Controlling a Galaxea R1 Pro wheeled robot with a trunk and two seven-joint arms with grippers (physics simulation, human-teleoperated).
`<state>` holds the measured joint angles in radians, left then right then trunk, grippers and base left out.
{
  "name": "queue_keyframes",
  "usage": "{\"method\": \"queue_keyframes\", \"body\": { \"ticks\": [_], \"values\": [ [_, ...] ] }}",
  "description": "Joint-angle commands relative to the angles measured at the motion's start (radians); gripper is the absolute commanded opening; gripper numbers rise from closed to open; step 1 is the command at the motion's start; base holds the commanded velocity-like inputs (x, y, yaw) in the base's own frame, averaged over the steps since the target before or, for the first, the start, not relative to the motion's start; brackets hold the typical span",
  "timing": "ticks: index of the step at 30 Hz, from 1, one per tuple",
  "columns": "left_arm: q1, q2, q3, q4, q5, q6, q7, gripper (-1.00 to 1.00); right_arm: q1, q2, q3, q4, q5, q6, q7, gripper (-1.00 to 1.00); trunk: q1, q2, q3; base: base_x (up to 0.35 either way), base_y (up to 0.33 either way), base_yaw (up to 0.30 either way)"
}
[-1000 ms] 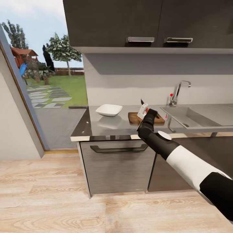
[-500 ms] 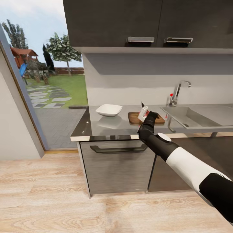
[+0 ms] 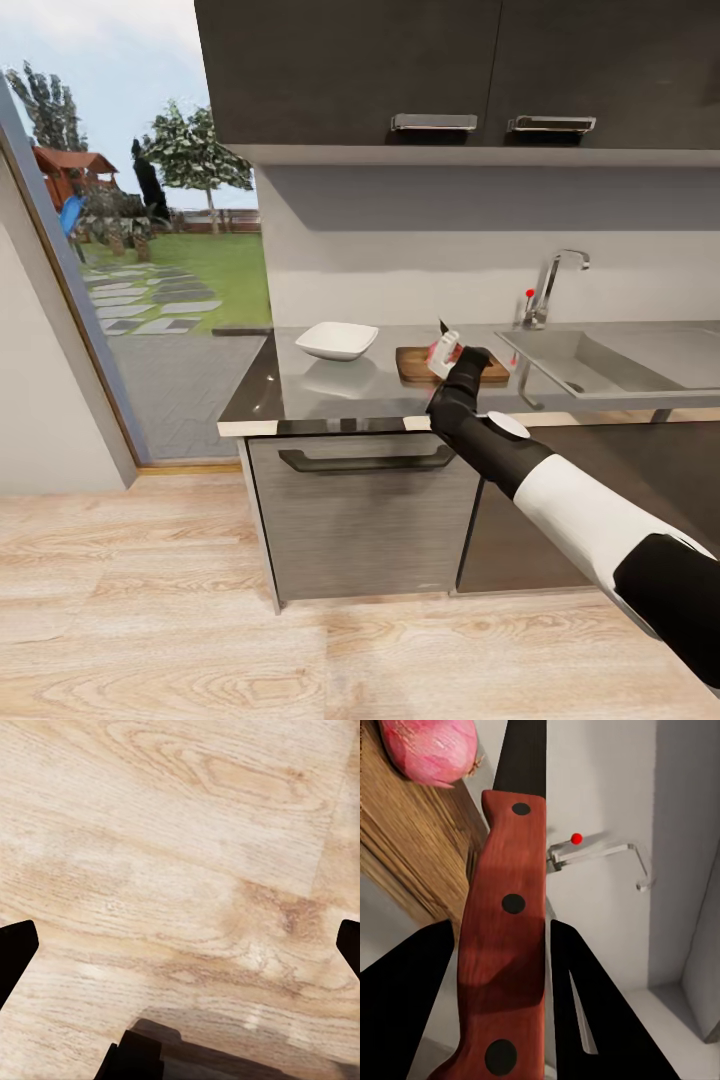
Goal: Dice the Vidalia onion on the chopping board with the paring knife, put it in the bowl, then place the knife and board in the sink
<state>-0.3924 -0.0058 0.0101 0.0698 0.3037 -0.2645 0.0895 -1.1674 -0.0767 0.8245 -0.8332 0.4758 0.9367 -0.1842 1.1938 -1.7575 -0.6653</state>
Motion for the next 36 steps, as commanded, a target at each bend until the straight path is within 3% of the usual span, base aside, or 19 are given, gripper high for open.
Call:
{"method": "queue_keyframes", "body": {
  "ticks": [1,36],
  "values": [
    [-0.002,0.000,0.001,0.004,0.002,-0.007,0.001,1.00,-0.001,-0.001,0.005,0.002,-0.011,0.005,-0.006,-1.00,0.000,-0.001,-0.001,0.000,0.000,0.000],
    [-0.002,0.000,0.001,0.005,0.002,-0.007,0.001,1.00,-0.001,0.009,0.005,0.052,-0.010,-0.013,-0.006,-1.00,0.000,-0.001,-0.001,0.000,0.000,0.000]
  ]
}}
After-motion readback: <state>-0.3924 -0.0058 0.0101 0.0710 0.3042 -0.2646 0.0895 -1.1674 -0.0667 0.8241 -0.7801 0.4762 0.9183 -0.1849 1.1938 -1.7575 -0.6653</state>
